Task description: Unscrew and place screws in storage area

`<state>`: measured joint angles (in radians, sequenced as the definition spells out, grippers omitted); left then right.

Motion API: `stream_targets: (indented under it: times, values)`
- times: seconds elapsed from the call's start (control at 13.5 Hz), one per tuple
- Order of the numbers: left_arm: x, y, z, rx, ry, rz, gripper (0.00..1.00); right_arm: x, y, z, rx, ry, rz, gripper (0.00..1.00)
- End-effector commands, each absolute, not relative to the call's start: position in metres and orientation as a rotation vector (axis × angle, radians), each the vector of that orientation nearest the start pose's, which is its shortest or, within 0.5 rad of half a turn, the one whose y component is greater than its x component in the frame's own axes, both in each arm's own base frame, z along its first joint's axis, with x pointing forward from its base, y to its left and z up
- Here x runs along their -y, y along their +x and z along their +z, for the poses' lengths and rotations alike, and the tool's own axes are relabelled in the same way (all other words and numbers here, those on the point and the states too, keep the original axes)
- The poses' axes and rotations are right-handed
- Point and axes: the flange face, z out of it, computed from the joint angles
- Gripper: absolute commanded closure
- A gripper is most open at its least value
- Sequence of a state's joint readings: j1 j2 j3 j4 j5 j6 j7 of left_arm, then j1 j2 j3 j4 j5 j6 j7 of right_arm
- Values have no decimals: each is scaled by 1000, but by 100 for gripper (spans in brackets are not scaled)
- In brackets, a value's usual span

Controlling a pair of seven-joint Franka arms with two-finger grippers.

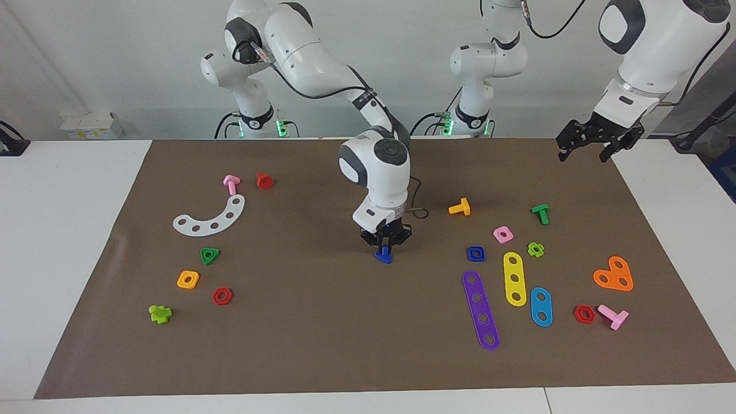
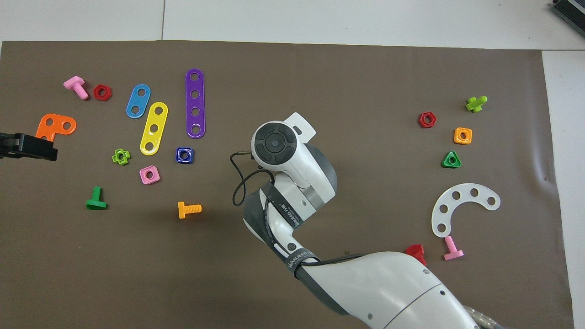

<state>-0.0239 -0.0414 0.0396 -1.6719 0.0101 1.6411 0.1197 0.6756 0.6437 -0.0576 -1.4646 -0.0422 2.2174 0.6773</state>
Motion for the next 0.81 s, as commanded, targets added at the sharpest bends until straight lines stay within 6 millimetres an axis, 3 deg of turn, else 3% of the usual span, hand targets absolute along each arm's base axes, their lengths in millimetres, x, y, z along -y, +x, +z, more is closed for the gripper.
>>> stream_targets:
  times: [0.0, 0.07, 0.3, 0.52, 0.74]
  values:
    - [-11, 542, 605, -159, -3107, -50, 0, -419, 593, 339, -30, -3106, -218, 100]
    - [-11, 542, 604, -166, -3107, -47, 0, -408, 596, 359, -56, -3102, -222, 100]
    - [-14, 542, 605, -162, -3107, -52, 0, -328, 611, 427, -201, -3082, -257, 100]
    - [-14, 542, 604, -159, -3108, -47, 0, -241, 610, 448, -230, -3096, -249, 100]
    - [-14, 541, 605, -145, -3109, -35, 0, -175, 607, 450, -229, -3118, -222, 100]
